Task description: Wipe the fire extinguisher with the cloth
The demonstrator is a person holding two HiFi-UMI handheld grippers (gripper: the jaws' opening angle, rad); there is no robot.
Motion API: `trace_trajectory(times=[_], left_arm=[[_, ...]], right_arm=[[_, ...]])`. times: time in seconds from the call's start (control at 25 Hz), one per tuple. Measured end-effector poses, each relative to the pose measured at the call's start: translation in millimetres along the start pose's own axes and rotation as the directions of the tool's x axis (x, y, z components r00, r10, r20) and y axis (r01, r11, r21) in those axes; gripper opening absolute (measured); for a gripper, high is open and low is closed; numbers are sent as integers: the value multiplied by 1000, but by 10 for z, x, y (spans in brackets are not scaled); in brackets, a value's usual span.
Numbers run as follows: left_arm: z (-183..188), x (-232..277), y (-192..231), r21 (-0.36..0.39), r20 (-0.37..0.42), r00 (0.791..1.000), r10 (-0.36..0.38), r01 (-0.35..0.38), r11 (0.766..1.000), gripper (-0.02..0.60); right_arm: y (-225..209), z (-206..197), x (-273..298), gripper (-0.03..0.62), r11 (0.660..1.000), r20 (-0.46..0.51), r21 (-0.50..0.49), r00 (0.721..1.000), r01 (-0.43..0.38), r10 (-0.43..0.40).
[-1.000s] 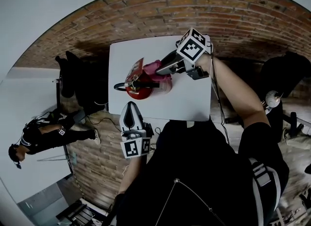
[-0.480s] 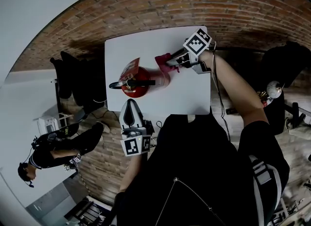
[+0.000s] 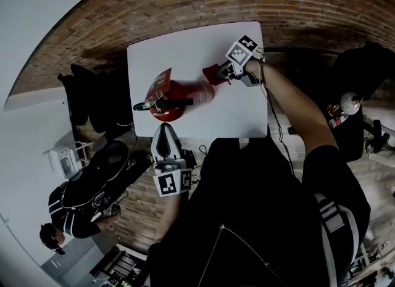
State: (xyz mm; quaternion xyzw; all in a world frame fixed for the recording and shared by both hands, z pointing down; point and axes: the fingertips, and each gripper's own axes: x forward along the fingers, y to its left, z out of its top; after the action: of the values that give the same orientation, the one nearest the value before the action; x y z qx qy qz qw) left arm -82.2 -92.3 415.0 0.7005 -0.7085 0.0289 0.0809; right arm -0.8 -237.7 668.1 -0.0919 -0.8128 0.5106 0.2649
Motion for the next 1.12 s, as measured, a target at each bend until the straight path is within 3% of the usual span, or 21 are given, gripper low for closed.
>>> trace_trajectory(times=[0.28,0.6,1.12], left_arm=[[-46,5,25,12,0,1000,-13,13,1000,11],[-91,-21,108,24,0,999,-39,39,999,11],[-164,-142,337,24,-30,1000,5,-4,1000,11]], right_arm=[[-419,-235,365,106,997,-85,44,995,60,-56],[-973,-478,621,106,974,-176,48,962,221,-210],[-1339,-571,1002,106,950,-222,53,931,308,-290]])
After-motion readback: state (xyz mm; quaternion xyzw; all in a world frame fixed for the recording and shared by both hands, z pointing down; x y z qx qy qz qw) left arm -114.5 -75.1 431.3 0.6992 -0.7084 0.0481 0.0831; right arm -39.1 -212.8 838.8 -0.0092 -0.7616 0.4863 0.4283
